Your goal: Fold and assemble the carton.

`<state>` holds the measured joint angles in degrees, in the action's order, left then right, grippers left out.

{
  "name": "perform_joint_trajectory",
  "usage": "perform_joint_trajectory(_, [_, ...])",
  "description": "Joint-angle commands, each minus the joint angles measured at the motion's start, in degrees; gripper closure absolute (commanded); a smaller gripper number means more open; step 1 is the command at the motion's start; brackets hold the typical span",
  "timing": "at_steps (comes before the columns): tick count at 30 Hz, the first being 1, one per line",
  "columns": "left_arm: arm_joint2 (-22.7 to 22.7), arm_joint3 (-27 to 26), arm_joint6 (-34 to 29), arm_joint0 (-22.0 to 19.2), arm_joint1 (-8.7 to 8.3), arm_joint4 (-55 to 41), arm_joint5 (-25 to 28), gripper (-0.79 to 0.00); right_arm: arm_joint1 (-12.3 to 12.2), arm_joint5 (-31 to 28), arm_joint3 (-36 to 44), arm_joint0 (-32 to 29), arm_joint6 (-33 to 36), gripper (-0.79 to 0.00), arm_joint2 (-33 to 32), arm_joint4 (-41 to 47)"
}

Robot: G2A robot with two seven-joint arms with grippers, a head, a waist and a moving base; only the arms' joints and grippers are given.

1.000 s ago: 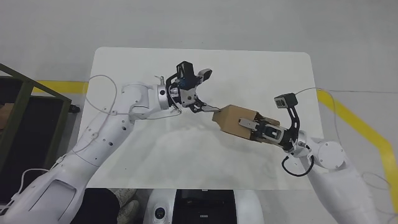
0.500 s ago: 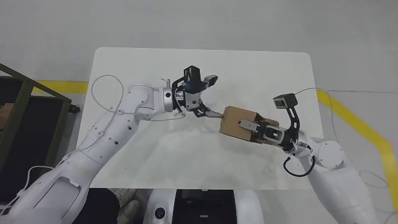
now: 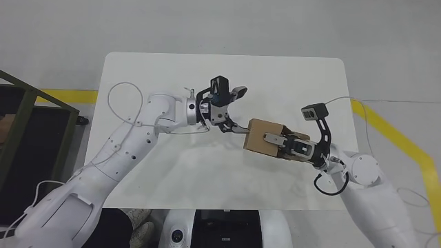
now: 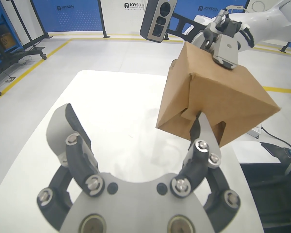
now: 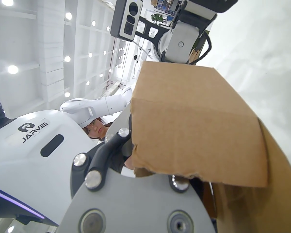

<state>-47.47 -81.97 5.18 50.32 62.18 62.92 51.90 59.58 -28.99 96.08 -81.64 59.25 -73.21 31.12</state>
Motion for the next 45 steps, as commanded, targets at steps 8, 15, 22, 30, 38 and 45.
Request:
perform_joint_trajectory(8, [0.18,-0.17,0.04,-0.31,0.6,0.67,0.35,-0.785,0.04,0.16,-0.14,0.21,-0.1,0.0,0.13,-0.27])
perform_joint_trajectory(15, [-0.06,-0.13,0.06,-0.26,0.9,1.07,0.68,-0.785,0.05,0.18,-0.26,0.3,-0.12,0.0,0.15,-0.31])
perform_joint_trajectory(22, [0.04,-0.08,-0.16,-0.34,1.29,1.0,1.18,-0.785,0.06,0.24,-0.41,0.35,-0.1,0.0,0.14,-0.35])
perform_joint_trajectory(30, [-2.2,0.06,0.59,0.56,1.04,1.77,0.65,-0.785,-0.01,0.58,-1.01,0.27,-0.45,0.0,-0.38,-0.66])
perform_joint_trajectory(38, [-6.5,-1.18,1.93,3.26,-0.04,4.07,0.17,-0.785,0.08,3.37,-2.51,1.26,-3.06,0.0,0.09,-4.06])
perform_joint_trajectory(45, [-9.17,-1.93,4.88,5.01,-1.29,13.14,3.5,-0.785,0.69,5.88,-6.99,4.79,-4.91,0.0,2.89,-6.24])
